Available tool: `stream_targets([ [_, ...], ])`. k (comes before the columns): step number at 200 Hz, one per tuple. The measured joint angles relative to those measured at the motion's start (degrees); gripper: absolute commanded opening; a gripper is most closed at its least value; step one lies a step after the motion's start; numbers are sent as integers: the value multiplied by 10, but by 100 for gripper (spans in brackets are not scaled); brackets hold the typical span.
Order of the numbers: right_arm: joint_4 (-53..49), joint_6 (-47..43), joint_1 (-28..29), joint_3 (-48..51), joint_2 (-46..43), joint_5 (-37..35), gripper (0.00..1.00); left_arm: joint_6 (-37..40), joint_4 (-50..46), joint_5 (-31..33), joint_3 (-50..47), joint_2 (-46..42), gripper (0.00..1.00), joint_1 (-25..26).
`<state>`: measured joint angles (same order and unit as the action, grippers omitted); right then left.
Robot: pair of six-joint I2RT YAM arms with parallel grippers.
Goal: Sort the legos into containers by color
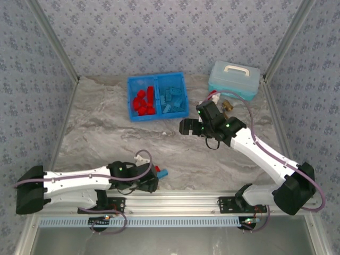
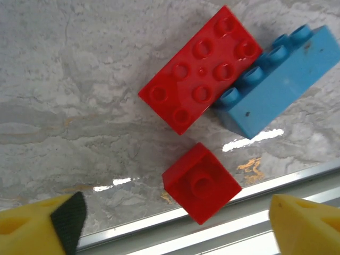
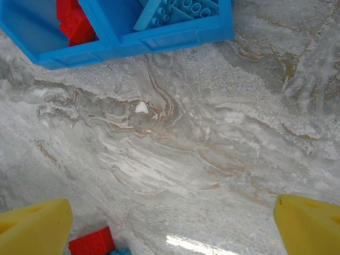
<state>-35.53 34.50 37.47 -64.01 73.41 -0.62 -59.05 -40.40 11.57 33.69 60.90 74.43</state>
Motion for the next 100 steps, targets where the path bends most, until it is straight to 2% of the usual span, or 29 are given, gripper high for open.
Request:
stream_targets([
  [19, 0, 0, 0, 0, 0, 0, 100, -6, 30, -3, -18, 0, 97, 4],
  [31, 0, 0, 0, 0, 0, 0, 100, -6, 46, -5, -26, 3, 95, 4],
  [82, 0, 0, 0, 0, 0, 0, 100, -13, 98, -12, -50, 30, 70, 5],
  [100, 0, 0, 0, 0, 0, 0, 100, -13, 109, -18, -56, 40, 65, 7],
])
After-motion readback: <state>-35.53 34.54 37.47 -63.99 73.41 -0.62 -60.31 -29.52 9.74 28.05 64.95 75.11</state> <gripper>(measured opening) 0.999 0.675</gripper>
